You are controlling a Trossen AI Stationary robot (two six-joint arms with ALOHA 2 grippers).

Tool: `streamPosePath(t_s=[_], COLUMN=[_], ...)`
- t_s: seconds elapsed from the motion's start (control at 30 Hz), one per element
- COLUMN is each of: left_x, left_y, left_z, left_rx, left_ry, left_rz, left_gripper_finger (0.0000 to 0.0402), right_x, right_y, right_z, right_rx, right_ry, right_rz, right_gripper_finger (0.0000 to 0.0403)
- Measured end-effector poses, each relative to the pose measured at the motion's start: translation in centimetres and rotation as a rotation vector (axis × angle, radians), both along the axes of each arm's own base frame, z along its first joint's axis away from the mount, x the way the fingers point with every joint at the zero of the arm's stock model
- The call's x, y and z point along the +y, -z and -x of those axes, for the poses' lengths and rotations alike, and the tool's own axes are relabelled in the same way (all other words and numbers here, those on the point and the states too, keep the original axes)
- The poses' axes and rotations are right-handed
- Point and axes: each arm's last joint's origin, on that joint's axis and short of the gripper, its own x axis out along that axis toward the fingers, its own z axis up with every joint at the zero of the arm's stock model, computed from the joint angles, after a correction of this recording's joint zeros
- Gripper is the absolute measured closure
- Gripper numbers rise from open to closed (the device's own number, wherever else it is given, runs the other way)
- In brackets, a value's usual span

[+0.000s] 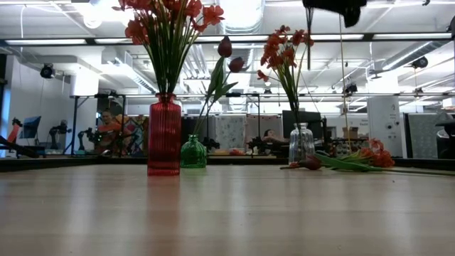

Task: Sort flowers into vase by color
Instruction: Put the left orange flowers into the transparent vase

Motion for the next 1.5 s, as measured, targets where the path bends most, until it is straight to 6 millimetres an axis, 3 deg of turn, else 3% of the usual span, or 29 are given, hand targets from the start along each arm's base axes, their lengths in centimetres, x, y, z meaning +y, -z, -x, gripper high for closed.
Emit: streamPosePath(t_s=[0.2, 0.43, 0.57, 0.8, 0.93, 1.5], left_x=[1.5, 2.8, 3.7, 6.1, 7.1, 7.9], left_y=[-1.7, -1.4, -0.9, -0.2, 0.3, -0.4], left_z=[1.4, 3.2, 4.1, 5.9, 6.8, 7.6], left_rx=[0.034, 0.157, 0.16, 0.1, 0.08, 0.062], left_ry=[0.009, -0.01, -0.034, -0.324, -0.397, -0.401], left_rz=[0.0, 0.017, 0.035, 0.042, 0.031, 0.045], left_gripper_finger=[0.0219, 0.0222, 0.0222, 0.0222, 0.0222, 0.0222], right_x=[-1.3, -1.3, -1.7, -2.6, -3.8, -10.3], right_y=[3.1, 6.8, 6.6, 4.8, 4.7, 5.4], right_z=[1.0, 0.4, 0.6, 1.3, 1.4, 2.4], right_rx=[-0.108, -0.21, -0.198, -0.164, -0.148, -0.195], right_ry=[0.073, 0.113, 0.277, 0.61, 0.683, 0.507], right_rz=[-0.148, -0.181, -0.122, -0.028, -0.007, -0.104], right_gripper_finger=[0.038, 0.038, 0.038, 0.038, 0.038, 0.0381])
